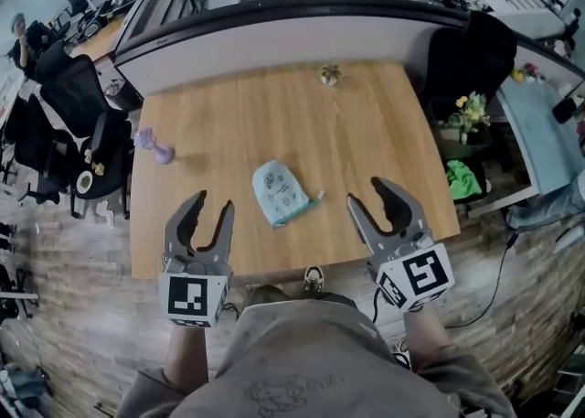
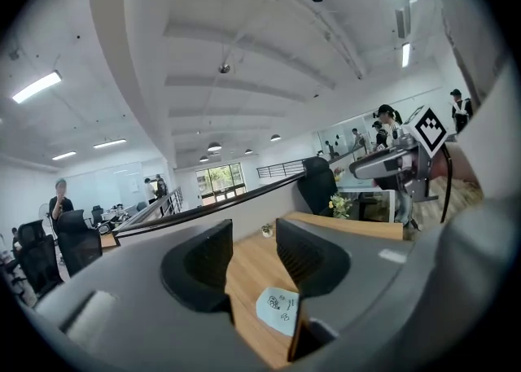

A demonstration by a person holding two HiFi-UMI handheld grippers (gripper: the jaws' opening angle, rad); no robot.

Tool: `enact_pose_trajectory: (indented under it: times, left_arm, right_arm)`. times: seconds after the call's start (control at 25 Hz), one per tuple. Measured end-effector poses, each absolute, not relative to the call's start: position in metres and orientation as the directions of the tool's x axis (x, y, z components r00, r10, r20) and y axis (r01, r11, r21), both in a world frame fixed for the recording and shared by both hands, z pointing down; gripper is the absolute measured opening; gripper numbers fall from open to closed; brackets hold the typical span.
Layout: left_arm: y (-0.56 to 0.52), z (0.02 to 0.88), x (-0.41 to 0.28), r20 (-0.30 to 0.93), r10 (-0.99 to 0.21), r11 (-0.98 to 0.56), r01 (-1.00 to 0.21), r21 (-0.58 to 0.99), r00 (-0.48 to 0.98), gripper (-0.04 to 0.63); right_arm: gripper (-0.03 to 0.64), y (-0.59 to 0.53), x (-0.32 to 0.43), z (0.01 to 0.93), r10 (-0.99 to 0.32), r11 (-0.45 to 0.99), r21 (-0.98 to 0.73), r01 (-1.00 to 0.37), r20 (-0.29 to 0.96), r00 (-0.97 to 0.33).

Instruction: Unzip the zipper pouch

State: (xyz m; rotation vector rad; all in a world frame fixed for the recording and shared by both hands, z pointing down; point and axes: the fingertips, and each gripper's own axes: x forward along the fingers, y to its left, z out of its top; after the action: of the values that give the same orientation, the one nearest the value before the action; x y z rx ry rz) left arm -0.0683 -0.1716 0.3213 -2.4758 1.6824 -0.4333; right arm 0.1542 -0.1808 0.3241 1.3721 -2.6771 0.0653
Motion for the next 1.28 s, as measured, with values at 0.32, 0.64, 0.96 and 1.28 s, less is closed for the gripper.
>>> enact_pose_trajectory:
  times: [0.32, 0.64, 0.96, 1.28]
  left_arm:
    - [-0.183, 0.322, -0.086, 0.191, -0.933, -0.345, -0.908, -0.238, 0.305, 0.153]
    - [-0.198, 0.324, -0.102, 0.195, -0.923, -0.373, -0.896, -0.243, 0.332, 0.153]
    - [-0.222, 0.341, -0.115, 0.2, -0.899, -0.43, -0.871, -0.237, 0.389, 0.187]
    - [-0.232, 0.418, -0.096, 0.392, -0.772, -0.605, -0.767, -0.212, 0.501, 0.222]
  right_arm:
    - [0.192, -0.199, 0.137, 0.331, -0.764, 0.634, -0.012, -0.773, 0.143, -0.629]
    - [0.192, -0.207, 0.109, 0.337, -0.751, 0.64, -0.051, -0.767, 0.174, -0.638]
    - [0.192, -0.219, 0.086, 0.365, -0.744, 0.626, -0.099, -0.774, 0.224, -0.63]
    - [0.19, -0.224, 0.068, 0.422, -0.704, 0.614, -0.161, -0.773, 0.331, -0.628]
